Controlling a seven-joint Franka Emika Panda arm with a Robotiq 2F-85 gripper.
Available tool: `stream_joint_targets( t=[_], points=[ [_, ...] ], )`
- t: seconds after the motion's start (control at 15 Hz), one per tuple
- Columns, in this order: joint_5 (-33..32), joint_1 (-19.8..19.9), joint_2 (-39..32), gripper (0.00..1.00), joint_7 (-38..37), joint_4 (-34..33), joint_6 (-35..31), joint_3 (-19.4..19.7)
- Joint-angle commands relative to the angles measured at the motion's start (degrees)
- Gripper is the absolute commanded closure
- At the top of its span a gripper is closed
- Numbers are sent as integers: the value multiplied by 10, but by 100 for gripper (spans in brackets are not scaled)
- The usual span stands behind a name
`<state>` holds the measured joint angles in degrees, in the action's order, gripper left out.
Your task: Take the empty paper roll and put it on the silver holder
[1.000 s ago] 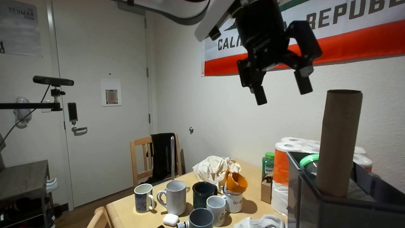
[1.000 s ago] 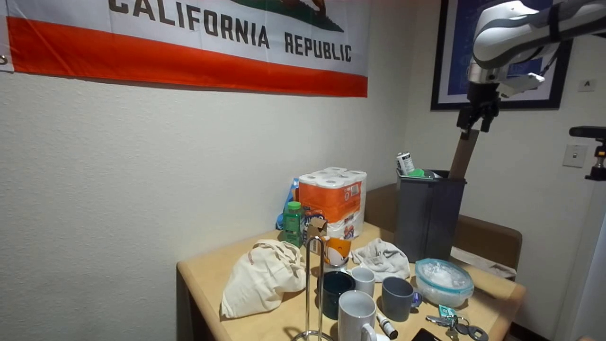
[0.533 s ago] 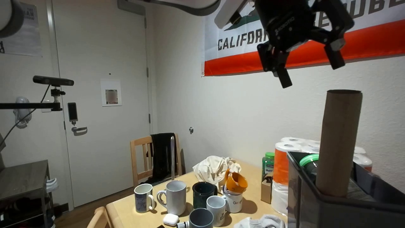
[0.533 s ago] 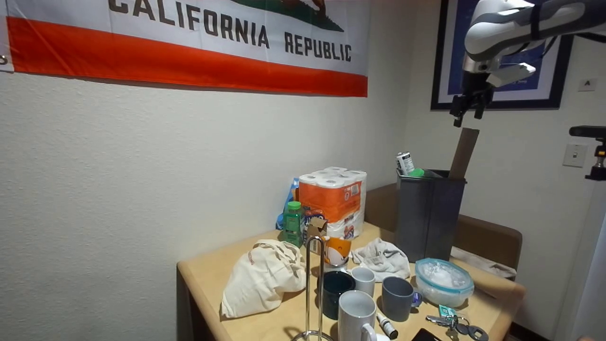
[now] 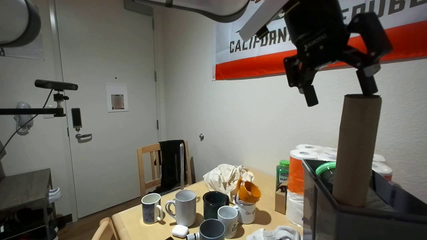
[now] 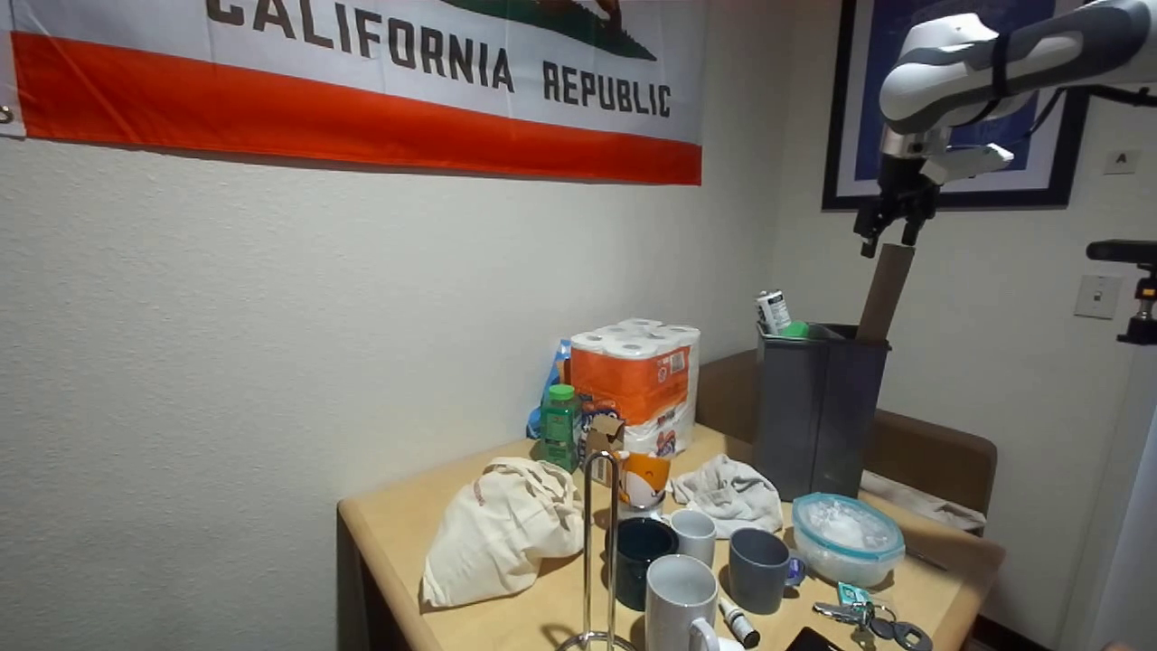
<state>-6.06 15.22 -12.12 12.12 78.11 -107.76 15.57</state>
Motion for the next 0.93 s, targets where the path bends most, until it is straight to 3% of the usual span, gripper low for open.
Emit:
stream_joint_targets(
  t=[0.0, 0.47, 0.87],
  points=[
    [33, 14, -17, 0, 9, -26, 12, -14],
    [59, 8, -23, 0, 11, -8, 0, -4],
    [7, -21, -1, 0, -15, -7, 38, -5]
  ],
)
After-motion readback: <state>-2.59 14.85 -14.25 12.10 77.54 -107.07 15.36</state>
